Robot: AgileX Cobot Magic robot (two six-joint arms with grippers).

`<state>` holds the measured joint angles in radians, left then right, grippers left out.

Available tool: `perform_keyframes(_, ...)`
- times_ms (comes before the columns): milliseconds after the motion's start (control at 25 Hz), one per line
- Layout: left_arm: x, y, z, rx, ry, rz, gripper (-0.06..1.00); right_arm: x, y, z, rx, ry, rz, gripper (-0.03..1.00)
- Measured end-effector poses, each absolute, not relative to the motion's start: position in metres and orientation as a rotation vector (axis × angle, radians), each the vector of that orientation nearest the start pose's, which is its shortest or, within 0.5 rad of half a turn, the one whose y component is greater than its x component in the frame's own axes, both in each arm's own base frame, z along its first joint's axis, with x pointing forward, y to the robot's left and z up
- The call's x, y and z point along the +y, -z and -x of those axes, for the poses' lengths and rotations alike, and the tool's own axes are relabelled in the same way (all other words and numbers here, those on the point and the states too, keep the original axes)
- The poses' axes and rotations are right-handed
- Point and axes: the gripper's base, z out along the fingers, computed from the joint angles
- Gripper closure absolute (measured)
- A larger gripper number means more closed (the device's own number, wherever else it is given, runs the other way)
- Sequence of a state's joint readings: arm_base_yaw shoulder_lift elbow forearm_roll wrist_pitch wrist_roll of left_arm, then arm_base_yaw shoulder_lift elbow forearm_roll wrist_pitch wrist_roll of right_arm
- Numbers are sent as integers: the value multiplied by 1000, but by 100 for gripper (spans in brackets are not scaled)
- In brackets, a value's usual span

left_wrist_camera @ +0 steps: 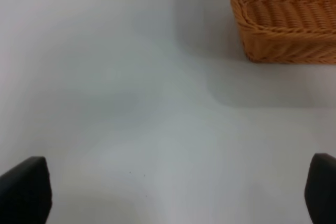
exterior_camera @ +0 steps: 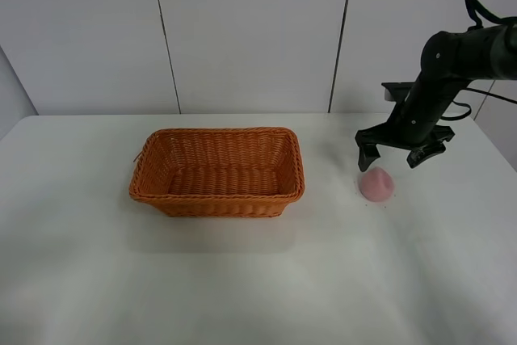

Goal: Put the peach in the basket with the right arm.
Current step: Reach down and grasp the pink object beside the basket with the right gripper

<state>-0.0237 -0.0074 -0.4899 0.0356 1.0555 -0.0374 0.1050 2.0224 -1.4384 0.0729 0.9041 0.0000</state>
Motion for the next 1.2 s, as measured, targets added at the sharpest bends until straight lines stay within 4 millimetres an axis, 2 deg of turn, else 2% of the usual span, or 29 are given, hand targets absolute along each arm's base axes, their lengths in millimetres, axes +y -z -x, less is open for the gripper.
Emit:
perform_keyframes(360, 3, -275, 5, 2041, -4, 15, -5, 47, -126, -413, 2989, -88, 92, 27)
perform_keyframes(800, 3, -275, 5, 2041, -4, 15, -5, 47, -104, -415, 3019, -86, 66, 28)
perform_keyframes(880, 3, -275, 5, 2041, -4, 15, -5, 47, -104, -415, 3019, -86, 66, 35)
perform_keyframes(960, 3, -275, 5, 2041, -4, 15, -5, 47, -104, -415, 3019, -86, 64, 50)
perform_keyframes(1120, 3, -275, 5, 2041, -4, 15, -5, 47, -107, -415, 3011, -85, 60, 89)
perform_keyframes(1200, 3, -275, 5, 2041, -4, 15, -5, 47, -113, -415, 3001, -87, 60, 97)
